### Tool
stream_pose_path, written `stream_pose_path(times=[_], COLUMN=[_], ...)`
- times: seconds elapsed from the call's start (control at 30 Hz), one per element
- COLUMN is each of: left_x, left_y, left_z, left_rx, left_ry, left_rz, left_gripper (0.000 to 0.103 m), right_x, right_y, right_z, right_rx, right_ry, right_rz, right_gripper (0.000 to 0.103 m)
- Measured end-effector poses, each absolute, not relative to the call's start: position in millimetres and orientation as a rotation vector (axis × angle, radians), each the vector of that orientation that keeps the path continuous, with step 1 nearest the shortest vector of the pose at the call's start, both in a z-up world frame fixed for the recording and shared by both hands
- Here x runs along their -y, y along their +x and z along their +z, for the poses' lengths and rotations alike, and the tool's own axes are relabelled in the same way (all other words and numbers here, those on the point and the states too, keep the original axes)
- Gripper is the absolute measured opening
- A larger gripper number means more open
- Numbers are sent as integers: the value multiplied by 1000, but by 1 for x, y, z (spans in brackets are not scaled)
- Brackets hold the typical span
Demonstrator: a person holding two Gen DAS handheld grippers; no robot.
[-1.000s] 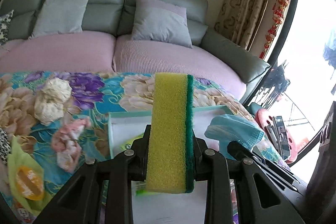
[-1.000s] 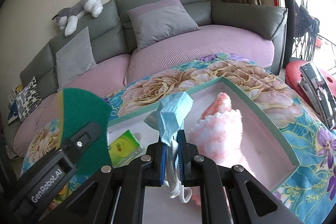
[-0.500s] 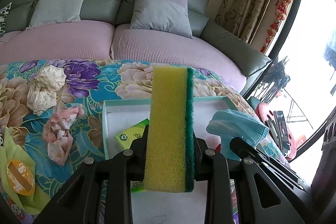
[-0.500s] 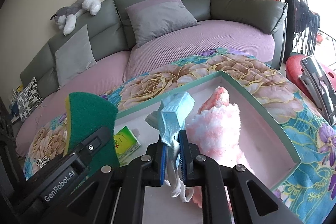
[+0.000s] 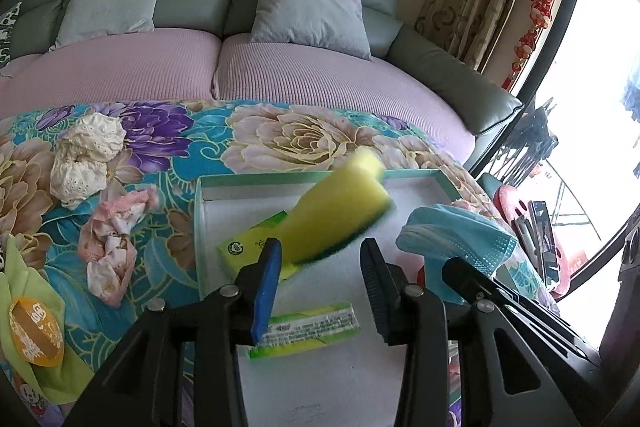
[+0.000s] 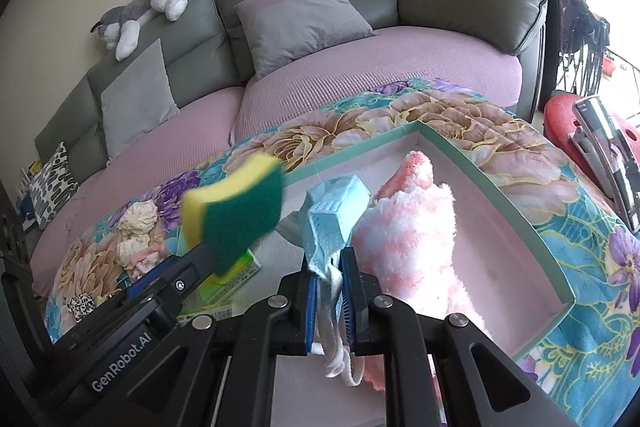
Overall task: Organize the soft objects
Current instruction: 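Carry the sponge and blue mask into the tray and open both tools, then move both tools back over the pile toward the orange pad and green cloth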
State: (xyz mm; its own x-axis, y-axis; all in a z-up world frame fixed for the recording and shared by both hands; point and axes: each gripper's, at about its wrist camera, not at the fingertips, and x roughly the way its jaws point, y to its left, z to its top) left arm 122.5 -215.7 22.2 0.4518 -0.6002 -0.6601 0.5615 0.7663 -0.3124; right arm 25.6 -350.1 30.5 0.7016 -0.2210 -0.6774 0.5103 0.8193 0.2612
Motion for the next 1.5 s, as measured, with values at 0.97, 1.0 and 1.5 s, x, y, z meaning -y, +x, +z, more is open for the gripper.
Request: stream_pose_path(times=[0.97, 1.0, 1.5], left_x=[166, 163, 121], left_y=[139, 140, 150], left_z=[34, 34, 37], left_rx=[-865, -866, -865], left_ry=[-57, -61, -101], left_rz=[-498, -490, -366], left_gripper=[62, 63, 77], right_x=[339, 339, 337], right_y=[30, 30, 30], right_z=[36, 36, 39], right_rx=[-704, -705, -702], right_ry=[392, 393, 410], right_rz=[-419, -420, -399], right_gripper=[60, 60, 68])
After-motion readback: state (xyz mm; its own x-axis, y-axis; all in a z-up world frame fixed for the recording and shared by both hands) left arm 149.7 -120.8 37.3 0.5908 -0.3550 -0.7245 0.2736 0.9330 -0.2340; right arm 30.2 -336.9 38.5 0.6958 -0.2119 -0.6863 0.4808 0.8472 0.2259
